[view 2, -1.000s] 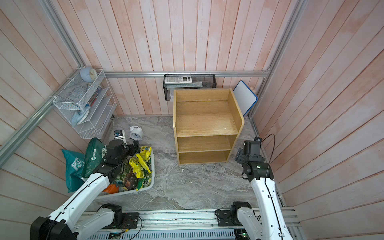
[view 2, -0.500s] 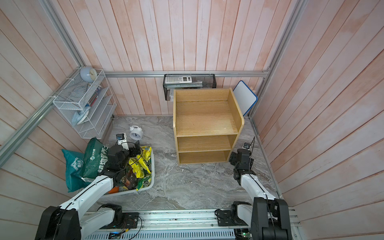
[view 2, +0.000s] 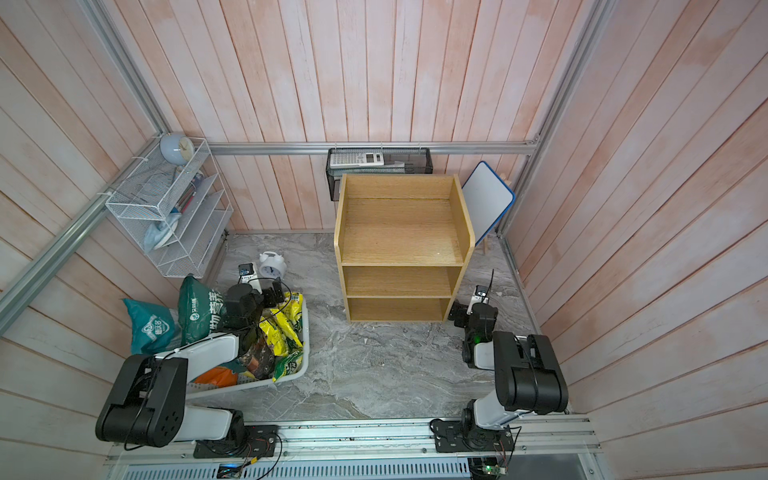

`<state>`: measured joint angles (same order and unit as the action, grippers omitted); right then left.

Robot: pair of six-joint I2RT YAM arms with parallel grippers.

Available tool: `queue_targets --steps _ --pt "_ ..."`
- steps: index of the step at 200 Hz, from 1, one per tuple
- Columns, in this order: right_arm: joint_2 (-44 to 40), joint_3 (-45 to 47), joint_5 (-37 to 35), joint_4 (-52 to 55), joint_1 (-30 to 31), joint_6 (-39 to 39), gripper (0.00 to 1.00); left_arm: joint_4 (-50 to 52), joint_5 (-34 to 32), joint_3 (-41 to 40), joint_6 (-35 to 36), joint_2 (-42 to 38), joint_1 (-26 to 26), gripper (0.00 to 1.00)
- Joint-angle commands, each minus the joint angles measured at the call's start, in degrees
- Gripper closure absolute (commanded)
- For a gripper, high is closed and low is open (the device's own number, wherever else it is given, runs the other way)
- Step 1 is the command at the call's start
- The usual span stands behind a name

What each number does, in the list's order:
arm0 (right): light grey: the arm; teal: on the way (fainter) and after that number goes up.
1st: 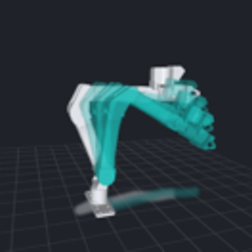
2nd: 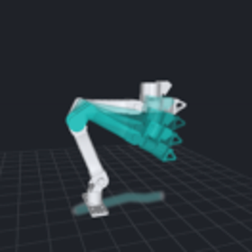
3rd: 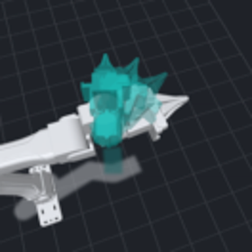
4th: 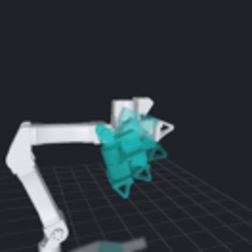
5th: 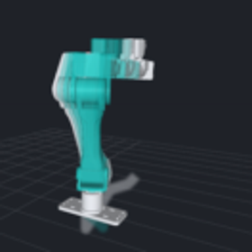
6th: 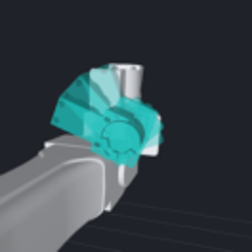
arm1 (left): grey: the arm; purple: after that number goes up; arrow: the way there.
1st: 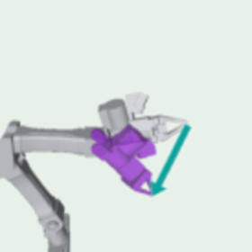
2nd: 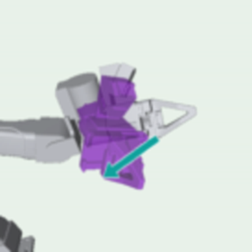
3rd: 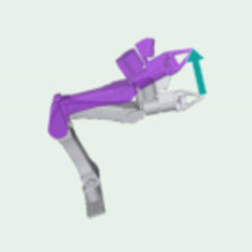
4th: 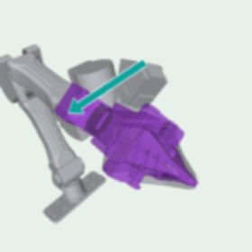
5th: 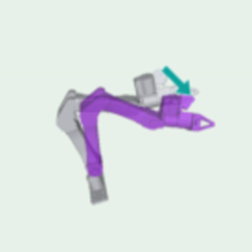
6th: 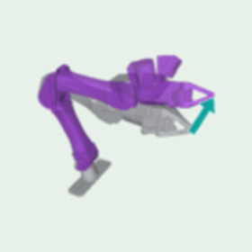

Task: Take down the fertilizer bag from the shelf
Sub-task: Reset both arms

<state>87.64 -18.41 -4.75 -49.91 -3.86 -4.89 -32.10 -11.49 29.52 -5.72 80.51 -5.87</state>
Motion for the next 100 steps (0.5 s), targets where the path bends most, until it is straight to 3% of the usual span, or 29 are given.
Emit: queue_targets --steps 1,25,64,100 --pt "0.44 -3.46 4.37 -0.65 1.41 0.79 0.02 4.58 -9.51 0.19 -0.95 1.57 0.58 0.00" --pt "1.32 -1.92 6.51 -4.51 1.61 1.59 0.02 -4.99 -10.84 -2.95 4.59 2.32 0.60 0.00" --pt "1.34 -3.37 7.30 -2.10 1.67 1.81 0.02 -22.90 -5.21 -8.64 -0.18 9.27 5.66 0.00" --pt "1.41 -3.29 7.30 -2.35 1.62 1.81 0.02 -20.00 -3.85 -7.77 0.30 8.49 5.61 0.00"
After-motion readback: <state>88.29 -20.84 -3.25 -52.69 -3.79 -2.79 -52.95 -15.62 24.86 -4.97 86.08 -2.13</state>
